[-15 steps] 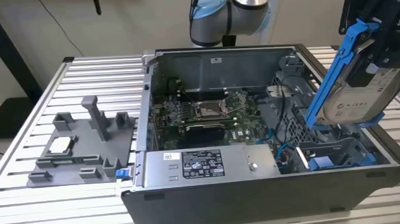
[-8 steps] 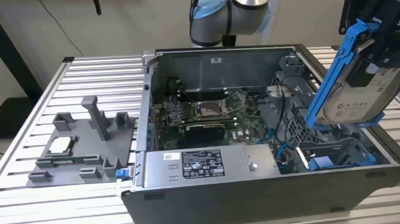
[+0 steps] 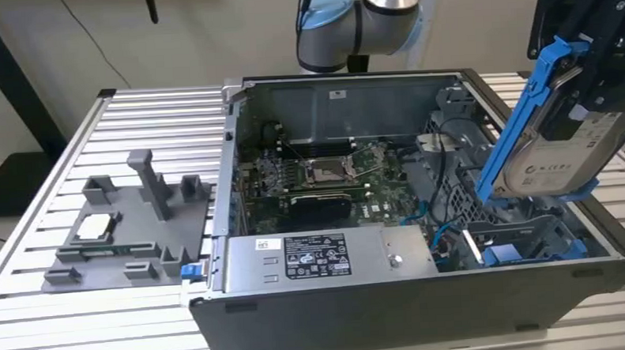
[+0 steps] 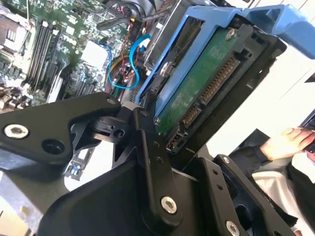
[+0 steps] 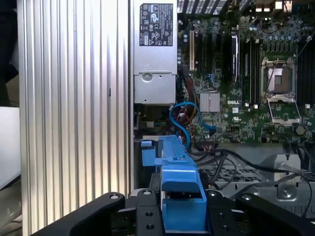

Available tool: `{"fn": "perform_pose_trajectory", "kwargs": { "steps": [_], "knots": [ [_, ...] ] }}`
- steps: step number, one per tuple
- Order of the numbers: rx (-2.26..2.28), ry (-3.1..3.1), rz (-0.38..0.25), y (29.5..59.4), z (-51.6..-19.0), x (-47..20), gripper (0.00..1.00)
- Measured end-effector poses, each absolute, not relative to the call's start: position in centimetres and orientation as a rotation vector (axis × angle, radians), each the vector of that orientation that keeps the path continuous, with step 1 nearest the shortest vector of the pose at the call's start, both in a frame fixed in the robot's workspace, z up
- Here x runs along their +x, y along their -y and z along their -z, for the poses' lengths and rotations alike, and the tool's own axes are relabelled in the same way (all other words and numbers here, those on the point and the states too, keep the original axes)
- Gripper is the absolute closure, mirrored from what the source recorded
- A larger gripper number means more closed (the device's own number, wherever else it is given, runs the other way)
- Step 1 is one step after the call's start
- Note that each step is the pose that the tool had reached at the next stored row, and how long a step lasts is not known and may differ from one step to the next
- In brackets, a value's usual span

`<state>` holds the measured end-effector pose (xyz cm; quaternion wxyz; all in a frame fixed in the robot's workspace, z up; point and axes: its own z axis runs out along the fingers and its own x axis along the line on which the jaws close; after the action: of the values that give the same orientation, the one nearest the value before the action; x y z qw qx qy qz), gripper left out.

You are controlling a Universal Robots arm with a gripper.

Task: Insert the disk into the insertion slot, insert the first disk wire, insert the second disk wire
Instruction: 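Insert the disk into the insertion slot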

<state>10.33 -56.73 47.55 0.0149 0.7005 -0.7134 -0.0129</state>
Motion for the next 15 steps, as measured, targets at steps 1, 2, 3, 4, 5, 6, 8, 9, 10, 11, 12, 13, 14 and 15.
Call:
{"fn": "perform_pose_trajectory", "kwargs": {
  "steps": [1, 2, 3, 4, 5, 6, 8, 9, 10, 11, 12, 13, 14, 15],
  "knots": [
    [2.180, 2.220, 0.040, 56.8, -47.5, 10.3, 0.67],
    [2.180, 2.220, 0.040, 56.8, -47.4, 10.3, 0.67],
    [2.180, 2.220, 0.040, 56.8, -47.3, 10.3, 0.67],
    [2.180, 2.220, 0.040, 56.9, -47.1, 10.4, 0.67],
    [2.180, 2.220, 0.040, 56.9, -47.0, 10.4, 0.67],
    [2.180, 2.220, 0.040, 56.9, -46.9, 10.4, 0.67],
    [2.180, 2.220, 0.040, 57.0, -46.7, 10.4, 0.67],
    [2.180, 2.220, 0.040, 57.0, -46.6, 10.4, 0.67],
    [2.180, 2.220, 0.040, 57.0, -46.5, 10.4, 0.67],
    [2.180, 2.220, 0.040, 57.0, -46.4, 10.4, 0.67],
    [2.180, 2.220, 0.040, 57.0, -46.3, 10.4, 0.67],
    [2.180, 2.220, 0.040, 57.0, -46.2, 10.4, 0.67],
    [2.180, 2.220, 0.040, 57.0, -46.1, 10.4, 0.67],
    [2.180, 2.220, 0.040, 57.0, -46.0, 10.4, 0.67]
  ]
}}
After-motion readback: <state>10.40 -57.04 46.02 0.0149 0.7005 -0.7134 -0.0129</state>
